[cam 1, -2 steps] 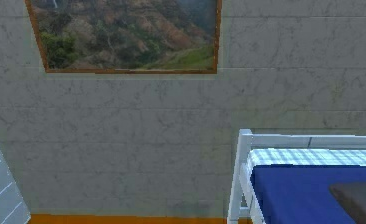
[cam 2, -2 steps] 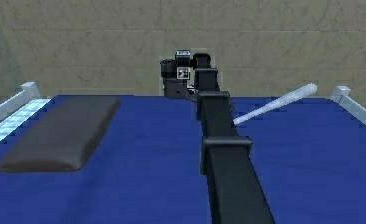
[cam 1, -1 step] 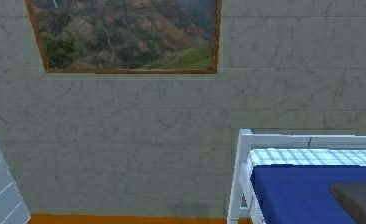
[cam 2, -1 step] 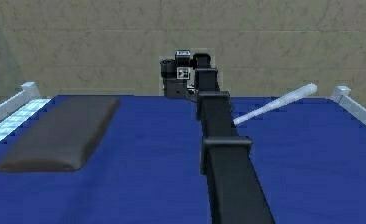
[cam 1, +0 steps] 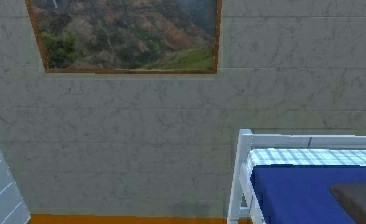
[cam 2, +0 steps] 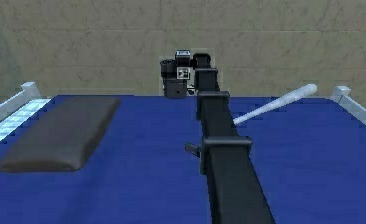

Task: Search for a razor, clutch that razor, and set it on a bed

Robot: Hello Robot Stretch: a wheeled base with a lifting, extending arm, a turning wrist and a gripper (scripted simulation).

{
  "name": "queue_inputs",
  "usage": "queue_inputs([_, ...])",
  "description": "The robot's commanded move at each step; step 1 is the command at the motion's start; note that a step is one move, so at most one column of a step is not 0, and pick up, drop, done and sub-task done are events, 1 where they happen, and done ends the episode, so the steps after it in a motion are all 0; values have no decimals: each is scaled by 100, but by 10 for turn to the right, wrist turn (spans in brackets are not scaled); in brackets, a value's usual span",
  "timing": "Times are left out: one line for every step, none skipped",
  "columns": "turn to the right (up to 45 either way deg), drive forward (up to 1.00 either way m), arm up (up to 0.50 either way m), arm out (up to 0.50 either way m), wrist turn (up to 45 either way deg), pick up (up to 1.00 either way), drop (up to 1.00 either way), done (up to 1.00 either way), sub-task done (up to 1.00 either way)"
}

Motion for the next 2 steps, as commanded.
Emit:
queue_inputs([0,0,2,0,0,0,0,0,0])
queue_inputs([0,0,0,-8,0,0,0,0,0])
